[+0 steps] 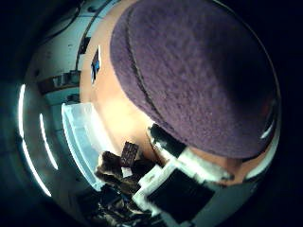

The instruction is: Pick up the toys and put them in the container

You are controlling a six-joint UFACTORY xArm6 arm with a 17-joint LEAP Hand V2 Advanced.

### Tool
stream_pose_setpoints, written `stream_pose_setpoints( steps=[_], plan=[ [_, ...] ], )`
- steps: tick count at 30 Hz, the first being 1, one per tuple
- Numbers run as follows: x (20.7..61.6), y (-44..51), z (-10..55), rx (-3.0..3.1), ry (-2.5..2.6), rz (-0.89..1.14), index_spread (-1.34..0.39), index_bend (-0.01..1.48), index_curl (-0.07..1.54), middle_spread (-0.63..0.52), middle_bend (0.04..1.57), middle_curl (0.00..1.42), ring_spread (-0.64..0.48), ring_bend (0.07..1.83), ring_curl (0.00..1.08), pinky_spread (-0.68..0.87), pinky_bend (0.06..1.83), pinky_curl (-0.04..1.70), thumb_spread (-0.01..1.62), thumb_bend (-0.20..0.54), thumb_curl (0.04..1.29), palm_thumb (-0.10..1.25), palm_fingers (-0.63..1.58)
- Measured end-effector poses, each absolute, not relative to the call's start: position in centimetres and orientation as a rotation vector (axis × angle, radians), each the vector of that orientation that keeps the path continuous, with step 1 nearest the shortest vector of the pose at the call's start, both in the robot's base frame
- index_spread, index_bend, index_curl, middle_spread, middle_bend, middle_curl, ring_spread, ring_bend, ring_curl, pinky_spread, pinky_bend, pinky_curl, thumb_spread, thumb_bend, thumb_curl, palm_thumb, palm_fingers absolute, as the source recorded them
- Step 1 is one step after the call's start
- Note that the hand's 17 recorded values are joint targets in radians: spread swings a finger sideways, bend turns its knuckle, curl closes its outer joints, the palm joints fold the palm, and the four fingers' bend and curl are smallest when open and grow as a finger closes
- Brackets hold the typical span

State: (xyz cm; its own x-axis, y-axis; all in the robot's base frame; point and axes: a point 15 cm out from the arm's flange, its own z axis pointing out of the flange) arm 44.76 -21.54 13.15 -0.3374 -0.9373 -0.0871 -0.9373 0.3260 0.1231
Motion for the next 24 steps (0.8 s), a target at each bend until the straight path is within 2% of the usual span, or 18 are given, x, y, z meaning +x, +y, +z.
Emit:
stream_pose_setpoints(
  steps=[1,3,5,8,10,14,18,24],
  plan=[
    [44.8,-21.4,13.1,1.813,-2.552,-0.237,-0.17,0.15,0.24,-0.05,0.49,0.42,-0.02,0.66,0.29,0.23,0.47,0.27,1.05,-0.014,0.31,0.59,0.62],
    [44.8,-21.5,13.1,1.817,-2.545,-0.234,-0.23,0.19,0.25,-0.14,0.6,0.48,-0.13,0.81,0.35,0.06,0.57,0.29,1.04,-0.012,0.32,0.63,0.92],
    [44.8,-21.5,13.2,1.824,-2.536,-0.228,-0.3,0.25,0.3,-0.22,0.66,0.53,-0.21,0.88,0.39,-0.12,0.7,0.33,1.03,-0.012,0.33,0.68,1.1],
    [44.9,-21.5,14.1,1.841,-2.532,-0.208,-0.37,0.54,0.46,-0.27,0.85,0.64,-0.26,1.03,0.48,-0.27,0.92,0.45,1.02,-0.004,0.35,0.79,1.29],
    [45.1,-21.5,15.1,1.85,-2.537,-0.186,-0.37,0.73,0.57,-0.27,0.98,0.71,-0.26,1.15,0.54,-0.28,1.04,0.52,1.0,-0.004,0.39,0.86,1.27],
    [45.7,-21.8,18.6,1.878,-2.564,-0.09,-0.32,1.0,0.72,-0.23,1.15,0.81,-0.24,1.32,0.62,-0.24,1.23,0.65,0.99,0.002,0.46,1.0,1.17],
    [45.8,-21.9,23.3,1.906,-2.593,0.018,-0.27,1.09,0.79,-0.2,1.25,0.85,-0.23,1.38,0.67,-0.21,1.29,0.74,1.0,-0.005,0.52,1.09,1.11],
    [42.8,-18.8,29.1,1.949,-2.548,-0.019,-0.23,1.12,0.83,-0.17,1.3,0.86,-0.23,1.38,0.72,-0.18,1.29,0.84,0.96,-0.014,0.6,1.1,1.06]
  ],
)
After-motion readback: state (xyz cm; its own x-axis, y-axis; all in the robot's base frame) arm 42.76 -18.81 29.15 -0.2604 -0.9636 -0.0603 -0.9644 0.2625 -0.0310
